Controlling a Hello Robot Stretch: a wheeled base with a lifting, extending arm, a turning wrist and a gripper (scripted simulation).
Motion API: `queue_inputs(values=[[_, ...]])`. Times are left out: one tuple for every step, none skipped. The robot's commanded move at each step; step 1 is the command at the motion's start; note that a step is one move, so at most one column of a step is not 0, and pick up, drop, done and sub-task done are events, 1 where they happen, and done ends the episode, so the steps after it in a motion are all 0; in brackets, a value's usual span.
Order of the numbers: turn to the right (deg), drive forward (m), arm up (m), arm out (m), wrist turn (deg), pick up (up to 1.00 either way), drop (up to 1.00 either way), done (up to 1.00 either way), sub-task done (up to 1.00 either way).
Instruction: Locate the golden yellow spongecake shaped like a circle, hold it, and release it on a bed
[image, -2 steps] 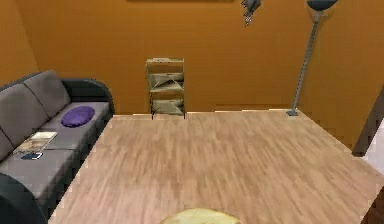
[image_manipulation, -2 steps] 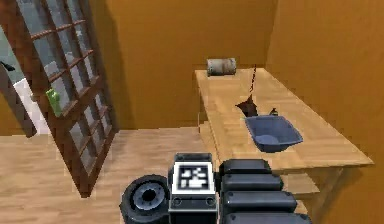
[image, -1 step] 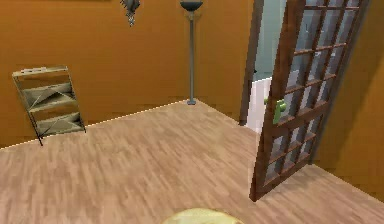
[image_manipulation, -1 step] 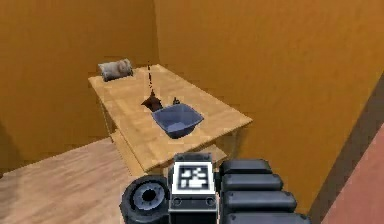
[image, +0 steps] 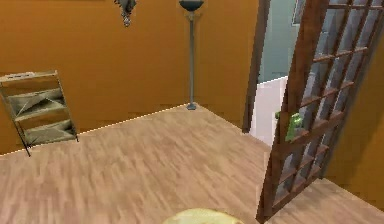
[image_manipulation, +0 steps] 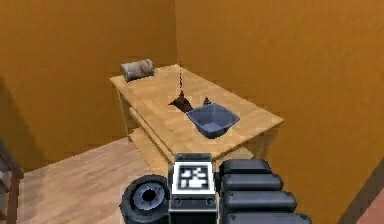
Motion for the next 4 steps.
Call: queue_inputs(values=[[6.0,0.0,0.0,0.0,0.0,0.0,0.0,0.0,0.0],[0.0,0.95,0.0,0.0,0.0,0.0,0.0,0.0,0.0],[6.0,0.0,0.0,0.0,0.0,0.0,0.0,0.0,0.0],[0.0,0.3,0.0,0.0,0.0,0.0,0.0,0.0,0.0]])
